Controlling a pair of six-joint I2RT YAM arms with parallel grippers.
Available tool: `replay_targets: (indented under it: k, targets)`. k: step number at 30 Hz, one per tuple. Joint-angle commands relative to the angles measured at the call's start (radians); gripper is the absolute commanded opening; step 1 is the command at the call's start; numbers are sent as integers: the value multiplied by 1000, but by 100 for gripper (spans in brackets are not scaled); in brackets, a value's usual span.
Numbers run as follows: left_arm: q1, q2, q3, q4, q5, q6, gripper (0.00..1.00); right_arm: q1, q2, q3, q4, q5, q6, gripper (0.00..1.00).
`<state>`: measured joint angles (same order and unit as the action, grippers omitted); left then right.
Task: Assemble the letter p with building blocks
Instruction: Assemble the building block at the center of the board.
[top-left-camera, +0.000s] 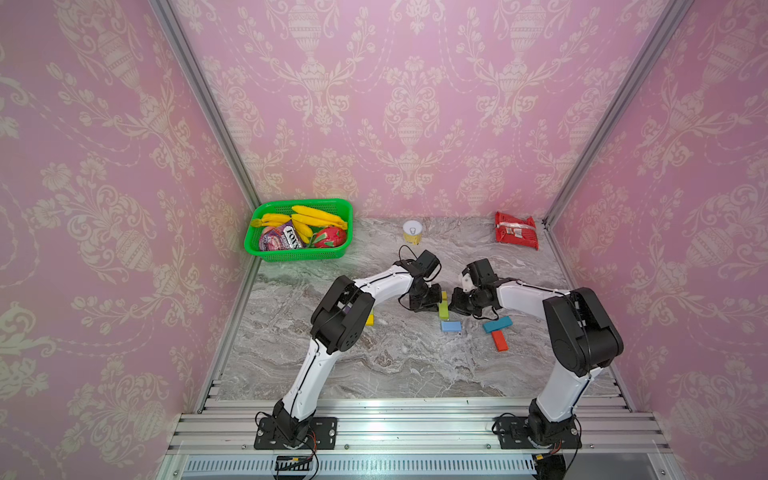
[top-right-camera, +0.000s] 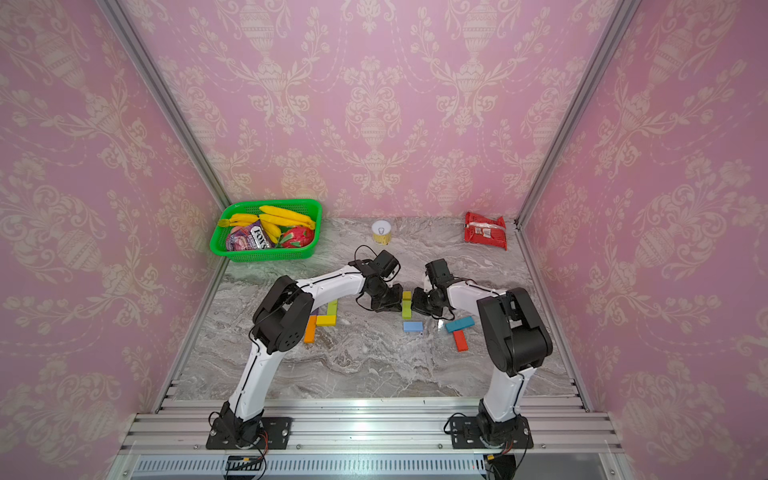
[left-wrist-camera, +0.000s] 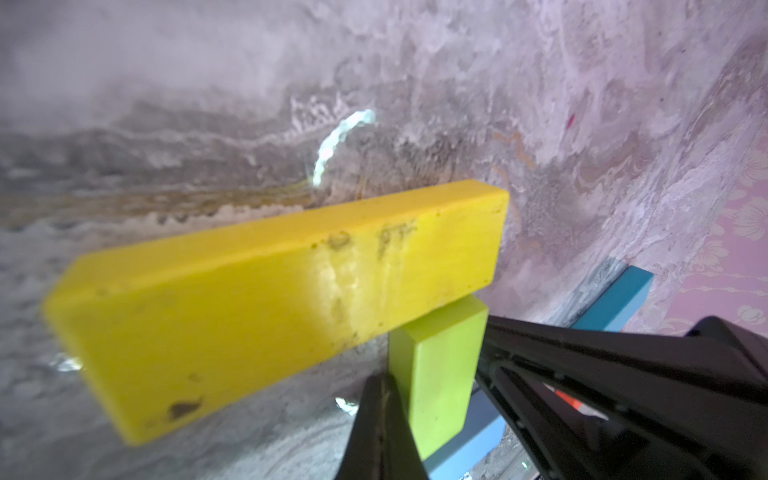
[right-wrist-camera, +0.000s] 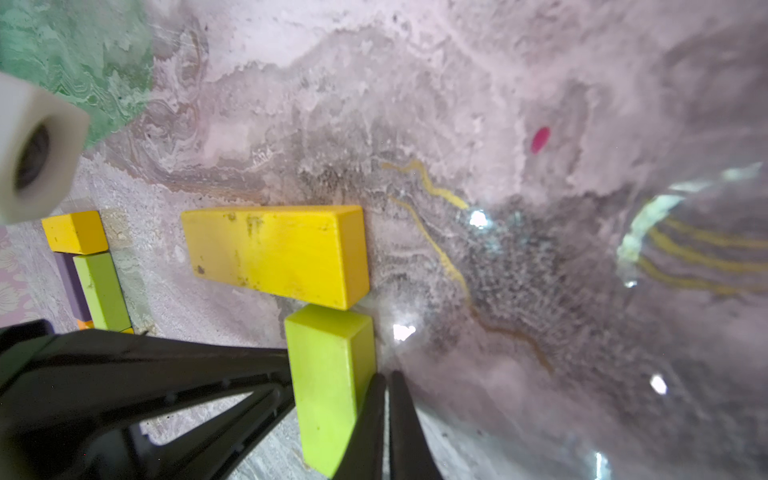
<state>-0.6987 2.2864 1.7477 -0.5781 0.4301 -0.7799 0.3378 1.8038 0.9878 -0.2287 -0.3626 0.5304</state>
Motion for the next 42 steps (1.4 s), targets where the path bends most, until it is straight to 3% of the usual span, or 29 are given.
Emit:
replay_targets:
  k: [1, 20, 32, 34, 36, 38, 42]
  targets:
    - [-13, 27, 39, -14, -9, -3, 0, -5, 65, -1, -62, 37, -21, 9]
    - [-12, -8, 15, -55, -44, 12, 0, -11, 64, 4, -77, 43, -29, 9]
    - [2, -144, -74, -63, -160, 65, 0, -35, -99, -51, -110, 146, -34, 10]
    - [1, -187, -103, -25, -155, 81, 0, -35, -144, -62, -126, 166, -45, 17]
    - [1, -240, -143, -2, -162, 94, 2, -34, -187, -71, -155, 177, -64, 31]
    - [0, -281, -183, 8, -157, 109, 12, -35, -225, -82, -189, 191, -75, 47]
    - [0, -347, -257, 12, -168, 124, 27, -32, -297, -116, -232, 171, -105, 69]
